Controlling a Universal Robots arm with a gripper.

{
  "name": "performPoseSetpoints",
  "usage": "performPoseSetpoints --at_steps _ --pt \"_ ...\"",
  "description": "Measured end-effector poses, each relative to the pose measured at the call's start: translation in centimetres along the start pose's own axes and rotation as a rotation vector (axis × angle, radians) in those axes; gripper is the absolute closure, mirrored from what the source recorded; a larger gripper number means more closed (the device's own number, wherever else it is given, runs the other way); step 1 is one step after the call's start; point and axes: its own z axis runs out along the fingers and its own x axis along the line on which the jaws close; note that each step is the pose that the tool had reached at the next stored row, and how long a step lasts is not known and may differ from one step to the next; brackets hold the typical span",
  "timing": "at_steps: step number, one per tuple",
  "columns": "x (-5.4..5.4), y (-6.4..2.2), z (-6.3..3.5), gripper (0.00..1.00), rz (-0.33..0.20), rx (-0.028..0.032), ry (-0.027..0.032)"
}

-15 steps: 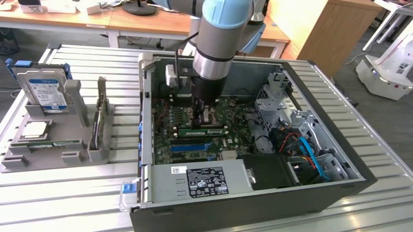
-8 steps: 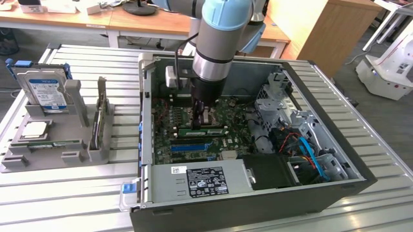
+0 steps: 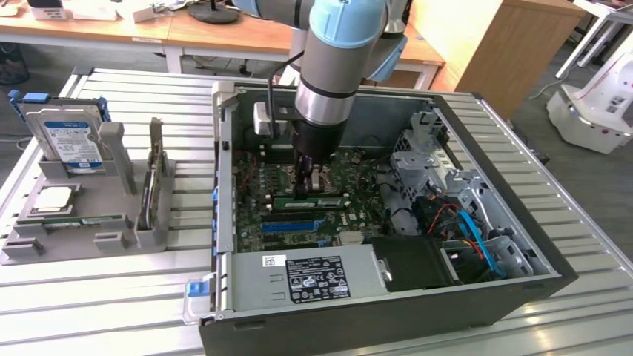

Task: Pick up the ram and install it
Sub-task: 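Press down the ram until it locks into place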

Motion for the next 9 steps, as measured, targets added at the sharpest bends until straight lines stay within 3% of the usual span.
performPoseSetpoints --at_steps 9 --pt "0.0 0.0 0.14 0.89 0.0 -0.0001 0.0001"
